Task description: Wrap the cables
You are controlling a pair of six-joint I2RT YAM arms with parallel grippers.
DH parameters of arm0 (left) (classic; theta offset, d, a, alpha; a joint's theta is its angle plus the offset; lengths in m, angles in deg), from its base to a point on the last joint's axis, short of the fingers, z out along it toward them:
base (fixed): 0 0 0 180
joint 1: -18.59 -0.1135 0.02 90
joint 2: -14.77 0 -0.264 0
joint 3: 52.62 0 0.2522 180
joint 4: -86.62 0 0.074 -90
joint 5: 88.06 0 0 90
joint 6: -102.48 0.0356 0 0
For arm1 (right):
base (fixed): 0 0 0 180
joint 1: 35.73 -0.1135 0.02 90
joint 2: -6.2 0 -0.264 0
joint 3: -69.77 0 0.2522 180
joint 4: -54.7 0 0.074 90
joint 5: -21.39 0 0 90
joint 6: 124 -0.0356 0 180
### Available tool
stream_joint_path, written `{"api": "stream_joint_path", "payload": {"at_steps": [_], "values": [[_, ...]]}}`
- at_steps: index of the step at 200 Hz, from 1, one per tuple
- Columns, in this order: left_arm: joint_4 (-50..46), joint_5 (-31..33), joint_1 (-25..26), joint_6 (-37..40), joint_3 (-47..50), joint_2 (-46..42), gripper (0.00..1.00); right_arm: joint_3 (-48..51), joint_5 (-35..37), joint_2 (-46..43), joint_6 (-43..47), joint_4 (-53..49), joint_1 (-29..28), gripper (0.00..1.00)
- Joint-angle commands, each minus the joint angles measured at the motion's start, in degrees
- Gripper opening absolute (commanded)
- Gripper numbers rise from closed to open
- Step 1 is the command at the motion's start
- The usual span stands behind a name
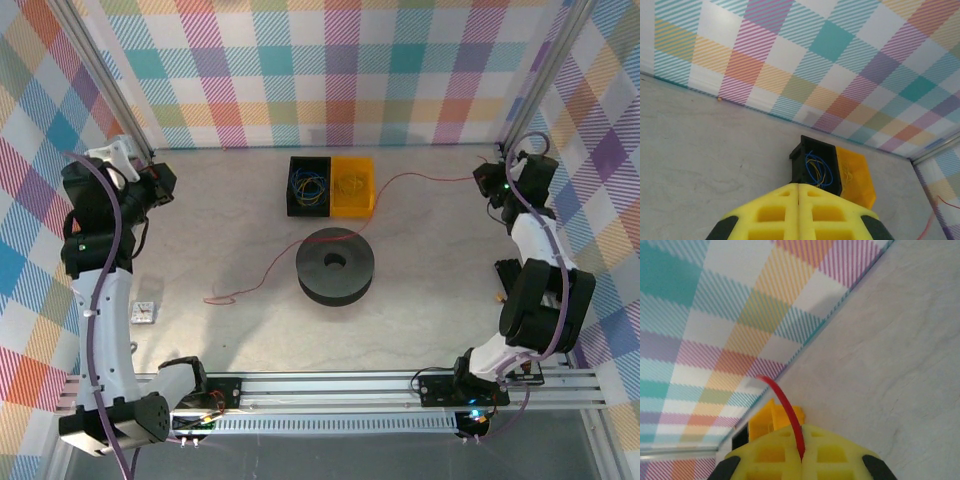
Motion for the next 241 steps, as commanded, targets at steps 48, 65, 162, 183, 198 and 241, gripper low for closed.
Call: {"api": "stream_joint_path", "payload": {"at_steps": [48, 65, 162, 183, 198, 241], "values": [[-13.57, 8.29, 14.35, 7.76, 1.99, 8.26, 0.24, 1.60, 10.20, -1.49, 4.05, -5.22, 1.04, 0.00], [-13.69, 9.04, 15.95, 6.69, 4.40, 9.18, 0.46, 0.41, 10.65, -0.61, 3.89, -5.62, 1.04, 0.00], [-10.41, 15.98, 21.13, -2.78, 21.03, 11.36, 1.00, -1.74, 9.44, 2.19, 4.19, -4.83, 1.03, 0.00], [-7.04, 18.57, 21.06, -6.95, 24.27, 10.25, 1.00, -1.49, 8.99, 3.10, 3.86, -4.06, 1.04, 0.00], [-5.33, 18.85, 21.04, -8.52, 25.43, 11.35, 1.00, -1.43, 8.65, 3.80, 3.52, -3.47, 1.10, 0.00], [-3.58, 18.11, 21.04, -9.03, 26.46, 16.49, 0.88, -1.54, 8.02, 5.16, 3.41, -2.59, 1.05, 0.00]]}}
